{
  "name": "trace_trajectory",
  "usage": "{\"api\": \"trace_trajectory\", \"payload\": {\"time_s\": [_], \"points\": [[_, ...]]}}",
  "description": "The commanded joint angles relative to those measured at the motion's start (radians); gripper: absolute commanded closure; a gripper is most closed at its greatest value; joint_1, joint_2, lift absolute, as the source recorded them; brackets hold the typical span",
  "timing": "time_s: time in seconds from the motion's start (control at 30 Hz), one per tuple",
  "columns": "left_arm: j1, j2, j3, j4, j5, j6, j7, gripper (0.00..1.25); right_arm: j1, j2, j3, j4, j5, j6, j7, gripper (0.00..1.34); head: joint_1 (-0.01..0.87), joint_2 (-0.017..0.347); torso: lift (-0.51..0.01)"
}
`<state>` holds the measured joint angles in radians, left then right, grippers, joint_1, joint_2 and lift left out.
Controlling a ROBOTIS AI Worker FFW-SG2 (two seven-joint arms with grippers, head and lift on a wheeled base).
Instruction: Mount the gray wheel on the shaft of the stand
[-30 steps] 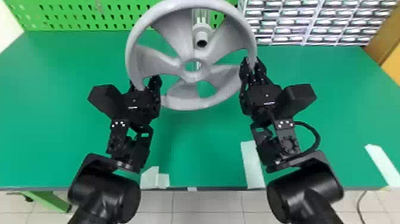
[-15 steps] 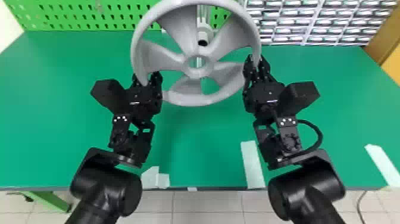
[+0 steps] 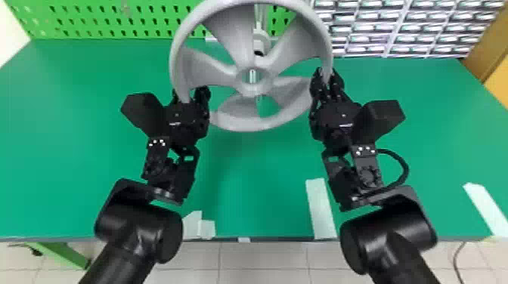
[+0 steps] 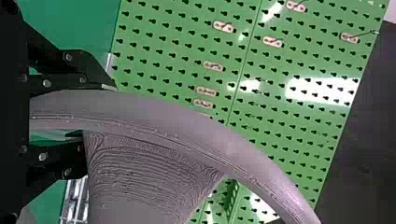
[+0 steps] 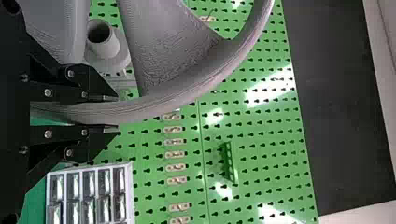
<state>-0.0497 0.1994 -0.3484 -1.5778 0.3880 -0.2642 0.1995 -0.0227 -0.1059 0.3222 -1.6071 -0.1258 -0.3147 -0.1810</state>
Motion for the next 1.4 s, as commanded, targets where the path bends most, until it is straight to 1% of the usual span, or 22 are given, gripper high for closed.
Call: {"api": "trace_trajectory", "payload": {"time_s": [0.0, 0.57, 1.07, 1.2, 1.37], "points": [[-0.019, 0.000, 0.002, 0.024, 0.000, -0.013, -0.006, 0.84, -0.011, 0.002, 0.000, 0.009, 0.000, -0.001, 0.000, 1.17, 0.865, 0.052, -0.101], [-0.073, -0.023, 0.042, 0.099, -0.003, -0.035, -0.065, 0.84, -0.034, 0.011, -0.017, 0.041, 0.000, -0.015, -0.002, 1.17, 0.865, 0.052, -0.101], [-0.119, -0.029, 0.052, 0.145, -0.018, -0.038, -0.089, 0.84, -0.049, 0.014, -0.034, 0.059, 0.011, -0.017, -0.005, 1.17, 0.865, 0.052, -0.101], [-0.130, -0.035, 0.054, 0.163, -0.018, -0.047, -0.092, 0.84, -0.051, 0.015, -0.035, 0.062, 0.011, -0.017, -0.005, 1.17, 0.865, 0.052, -0.101], [-0.142, -0.054, 0.057, 0.188, -0.028, -0.064, -0.092, 0.84, -0.054, 0.018, -0.029, 0.068, 0.012, -0.021, -0.005, 1.17, 0.865, 0.052, -0.101]]}}
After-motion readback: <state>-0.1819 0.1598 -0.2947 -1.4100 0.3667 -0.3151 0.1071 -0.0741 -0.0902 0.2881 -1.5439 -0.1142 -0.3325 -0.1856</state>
